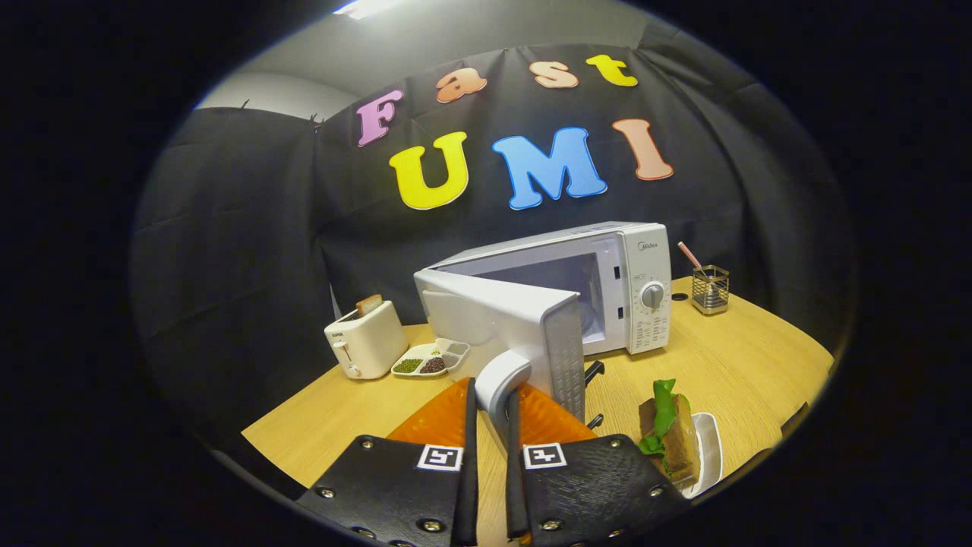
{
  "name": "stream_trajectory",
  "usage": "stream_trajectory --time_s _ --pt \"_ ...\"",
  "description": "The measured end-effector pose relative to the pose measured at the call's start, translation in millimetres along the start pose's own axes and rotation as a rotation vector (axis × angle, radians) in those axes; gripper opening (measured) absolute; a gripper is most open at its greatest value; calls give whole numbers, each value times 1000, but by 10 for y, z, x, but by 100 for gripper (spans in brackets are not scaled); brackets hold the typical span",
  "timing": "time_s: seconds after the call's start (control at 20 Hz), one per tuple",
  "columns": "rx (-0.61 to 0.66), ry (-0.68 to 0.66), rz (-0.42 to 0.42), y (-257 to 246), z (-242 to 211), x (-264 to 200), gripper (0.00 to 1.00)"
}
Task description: Open the microwave, put the food inside, and close the microwave door.
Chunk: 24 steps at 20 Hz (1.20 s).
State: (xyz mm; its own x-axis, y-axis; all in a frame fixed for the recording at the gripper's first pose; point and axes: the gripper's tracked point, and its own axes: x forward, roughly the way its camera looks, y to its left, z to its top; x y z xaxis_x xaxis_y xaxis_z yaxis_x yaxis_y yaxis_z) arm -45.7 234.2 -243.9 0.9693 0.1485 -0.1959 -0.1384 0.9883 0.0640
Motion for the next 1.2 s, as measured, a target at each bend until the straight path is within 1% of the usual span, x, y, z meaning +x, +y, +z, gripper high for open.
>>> stream_trajectory --time_s 0.05,0.2,0.5,0.9,1.1,1.2 --pt "-6 2 11 61 -17 -24 15" --pt "-28 13 42 236 -107 -92 19" --pt "-75 25 93 577 -247 -178 19" --pt "-112 25 84 851 -333 -199 20" --pt "-103 35 62 904 -357 -215 20" --pt "-89 40 78 991 -379 -249 20"
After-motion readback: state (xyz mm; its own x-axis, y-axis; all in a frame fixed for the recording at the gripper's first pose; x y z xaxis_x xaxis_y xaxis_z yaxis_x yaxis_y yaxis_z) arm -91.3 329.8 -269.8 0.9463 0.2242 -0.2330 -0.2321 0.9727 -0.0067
